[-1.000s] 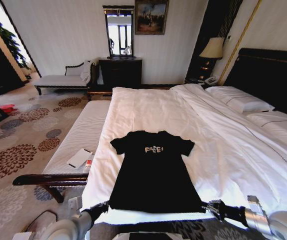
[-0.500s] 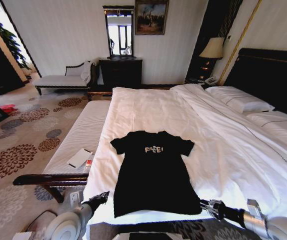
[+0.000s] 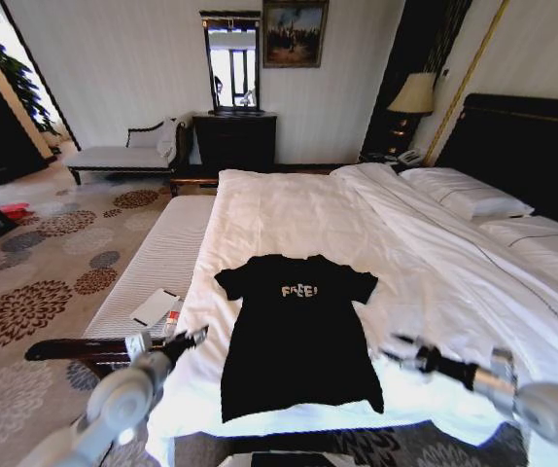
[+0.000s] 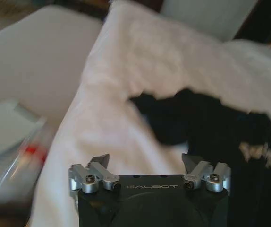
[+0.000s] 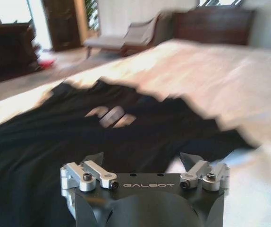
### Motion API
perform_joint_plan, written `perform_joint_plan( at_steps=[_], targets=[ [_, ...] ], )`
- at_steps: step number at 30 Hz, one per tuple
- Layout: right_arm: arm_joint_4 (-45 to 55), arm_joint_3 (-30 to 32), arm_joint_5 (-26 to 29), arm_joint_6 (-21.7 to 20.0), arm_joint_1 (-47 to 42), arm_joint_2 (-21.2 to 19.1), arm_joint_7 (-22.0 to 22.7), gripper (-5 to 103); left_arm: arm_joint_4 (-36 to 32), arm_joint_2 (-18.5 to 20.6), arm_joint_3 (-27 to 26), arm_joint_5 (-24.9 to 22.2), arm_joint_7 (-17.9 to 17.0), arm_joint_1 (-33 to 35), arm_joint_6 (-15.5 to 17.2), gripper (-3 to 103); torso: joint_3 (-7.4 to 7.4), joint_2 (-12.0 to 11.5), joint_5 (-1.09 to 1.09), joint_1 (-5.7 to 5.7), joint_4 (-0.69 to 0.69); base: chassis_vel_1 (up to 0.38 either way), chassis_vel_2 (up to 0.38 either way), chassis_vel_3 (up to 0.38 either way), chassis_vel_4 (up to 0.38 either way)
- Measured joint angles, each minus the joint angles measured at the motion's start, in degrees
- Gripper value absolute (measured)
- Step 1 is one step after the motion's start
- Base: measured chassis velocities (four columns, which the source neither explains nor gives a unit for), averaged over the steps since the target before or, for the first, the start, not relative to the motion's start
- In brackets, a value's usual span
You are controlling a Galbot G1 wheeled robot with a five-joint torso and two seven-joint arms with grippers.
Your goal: Fold the clothes on the bed.
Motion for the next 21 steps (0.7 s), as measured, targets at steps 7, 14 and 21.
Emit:
perform_joint_plan(
  at_steps=[7,14,21],
  targets=[
    [-13.22,-13.39,5.07,-0.12,19.28,-2.33,2.83,100,13.62,-0.84,10.21,1.04,6.45,-17.75,-0.41,100,0.01,0.0,-0.02,0.02,0.01,0.0,0.0,0.0,0.0],
    [-24.79,-28.4,12.47,-2.39,38.99,1.64,5.4,100,23.02,-5.03,16.23,-0.08,6.72,-29.63,-0.68,100,0.0,-0.01,0.03,0.02,-0.06,0.0,0.0,0.0,0.0],
    [-33.96,-40.17,17.47,-4.48,53.58,8.46,5.83,100,23.9,-5.57,15.36,-1.14,6.45,-29.88,-0.69,100,0.0,-0.01,-0.02,0.01,0.01,0.0,0.0,0.0,0.0]
  ],
)
